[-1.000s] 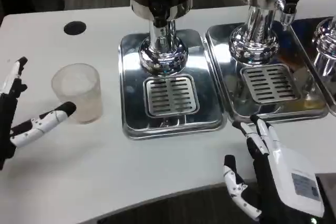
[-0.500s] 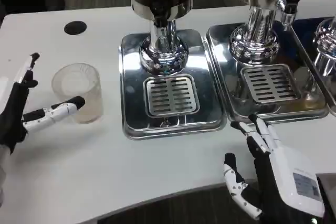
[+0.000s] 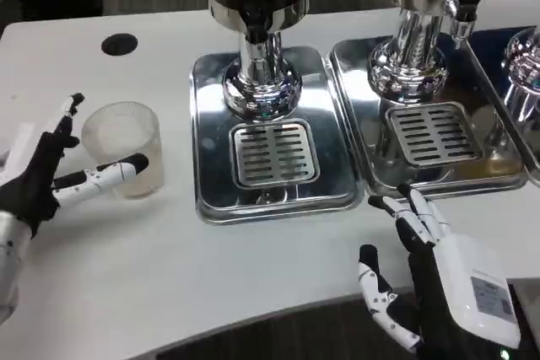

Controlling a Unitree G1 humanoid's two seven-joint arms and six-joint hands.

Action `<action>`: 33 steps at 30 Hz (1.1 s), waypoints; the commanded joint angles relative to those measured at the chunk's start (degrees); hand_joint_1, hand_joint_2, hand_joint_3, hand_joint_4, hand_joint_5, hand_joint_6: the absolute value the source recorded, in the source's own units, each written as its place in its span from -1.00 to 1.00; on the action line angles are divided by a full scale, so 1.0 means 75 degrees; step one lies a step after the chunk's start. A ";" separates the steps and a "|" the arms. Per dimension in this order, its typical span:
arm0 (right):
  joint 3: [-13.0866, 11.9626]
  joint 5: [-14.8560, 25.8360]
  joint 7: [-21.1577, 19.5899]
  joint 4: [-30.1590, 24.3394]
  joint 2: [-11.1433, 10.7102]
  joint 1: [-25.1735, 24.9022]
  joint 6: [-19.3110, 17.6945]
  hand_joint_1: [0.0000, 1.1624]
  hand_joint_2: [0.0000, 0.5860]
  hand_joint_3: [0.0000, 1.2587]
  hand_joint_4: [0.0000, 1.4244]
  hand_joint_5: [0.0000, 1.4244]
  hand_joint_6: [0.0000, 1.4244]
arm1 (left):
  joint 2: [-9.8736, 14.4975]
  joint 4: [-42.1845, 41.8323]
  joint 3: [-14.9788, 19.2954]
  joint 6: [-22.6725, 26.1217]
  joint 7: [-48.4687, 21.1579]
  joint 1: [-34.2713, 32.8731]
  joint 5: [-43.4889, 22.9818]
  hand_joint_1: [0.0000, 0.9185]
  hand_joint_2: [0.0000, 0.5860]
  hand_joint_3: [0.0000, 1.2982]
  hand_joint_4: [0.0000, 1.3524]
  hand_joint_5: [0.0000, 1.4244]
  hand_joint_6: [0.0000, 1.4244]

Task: Grasp the cup under the faucet to collect the drink, then remove the cup.

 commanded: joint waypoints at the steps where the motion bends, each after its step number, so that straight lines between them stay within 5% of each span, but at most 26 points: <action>1: -0.0020 0.0095 -0.0151 0.0075 0.0026 -0.0022 -0.0167 -0.21 0.70 -0.64 -0.91 -0.90 -0.76 | 0.0008 0.0474 -0.0160 -0.0184 0.0054 -0.0373 0.0029 -0.26 -0.85 -0.93 -0.91 -0.69 -0.62; 15: -0.0045 0.0325 -0.0152 0.0125 0.0045 0.0004 -0.0195 -0.20 0.70 -0.62 -0.90 -0.88 -0.73 | -0.0131 0.1634 -0.0470 -0.0409 -0.0177 -0.1089 -0.0055 -0.26 -0.85 -0.90 -0.88 -0.65 -0.60; 33: -0.0175 0.1018 -0.0120 0.0183 0.0079 0.0083 -0.0395 -0.19 0.70 -0.62 -0.88 -0.87 -0.69 | -0.0296 0.2327 -0.0641 -0.1658 0.0625 -0.1061 0.0013 -0.28 -0.70 -0.70 -0.68 -0.49 -0.40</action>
